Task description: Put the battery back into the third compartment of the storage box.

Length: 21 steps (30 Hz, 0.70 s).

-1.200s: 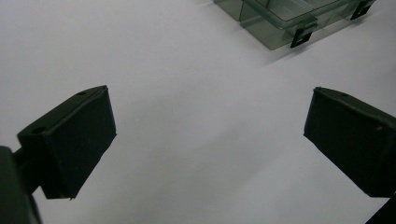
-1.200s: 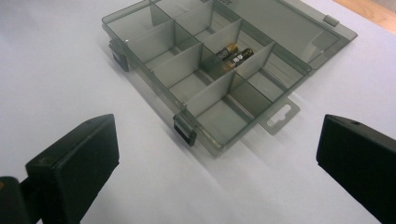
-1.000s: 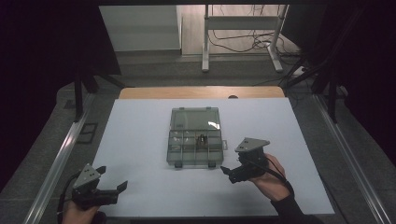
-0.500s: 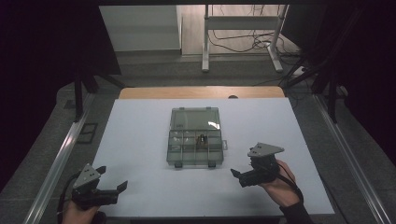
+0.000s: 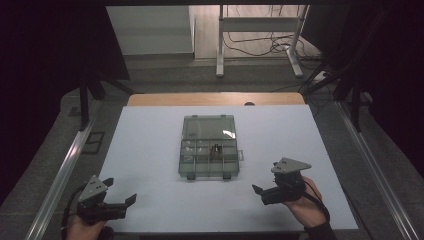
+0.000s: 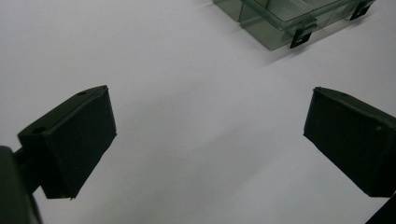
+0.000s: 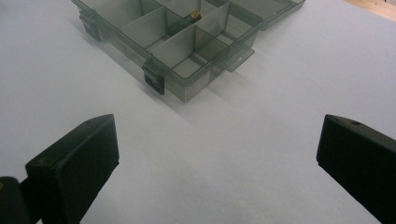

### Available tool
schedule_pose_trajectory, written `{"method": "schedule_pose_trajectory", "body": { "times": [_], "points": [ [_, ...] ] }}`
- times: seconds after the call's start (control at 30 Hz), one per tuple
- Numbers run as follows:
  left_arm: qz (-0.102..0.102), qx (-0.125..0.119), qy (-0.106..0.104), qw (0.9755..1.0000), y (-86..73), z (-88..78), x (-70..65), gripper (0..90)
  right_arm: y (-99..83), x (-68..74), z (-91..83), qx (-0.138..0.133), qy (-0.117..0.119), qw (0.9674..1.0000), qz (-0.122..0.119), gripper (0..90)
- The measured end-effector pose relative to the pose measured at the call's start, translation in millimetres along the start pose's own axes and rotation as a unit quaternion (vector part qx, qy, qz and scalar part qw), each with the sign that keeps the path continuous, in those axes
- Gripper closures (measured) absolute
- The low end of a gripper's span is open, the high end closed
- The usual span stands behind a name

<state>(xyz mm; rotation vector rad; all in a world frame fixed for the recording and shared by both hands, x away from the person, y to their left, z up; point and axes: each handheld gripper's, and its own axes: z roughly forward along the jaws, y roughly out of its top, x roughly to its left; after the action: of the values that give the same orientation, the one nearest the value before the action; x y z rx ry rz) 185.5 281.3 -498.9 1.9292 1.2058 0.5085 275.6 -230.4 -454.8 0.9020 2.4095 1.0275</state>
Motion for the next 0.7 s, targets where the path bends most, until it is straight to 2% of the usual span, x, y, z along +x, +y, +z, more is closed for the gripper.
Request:
{"method": "schedule_pose_trajectory", "body": {
  "times": [0.7],
  "points": [
    [0.000, 0.000, 0.001, 1.0000, 0.0, 0.0, 0.0, 2.7, -26.3, -8.7, -25.6, -0.012, -0.026, 0.9990, 0.034, 0.0]
  ]
}}
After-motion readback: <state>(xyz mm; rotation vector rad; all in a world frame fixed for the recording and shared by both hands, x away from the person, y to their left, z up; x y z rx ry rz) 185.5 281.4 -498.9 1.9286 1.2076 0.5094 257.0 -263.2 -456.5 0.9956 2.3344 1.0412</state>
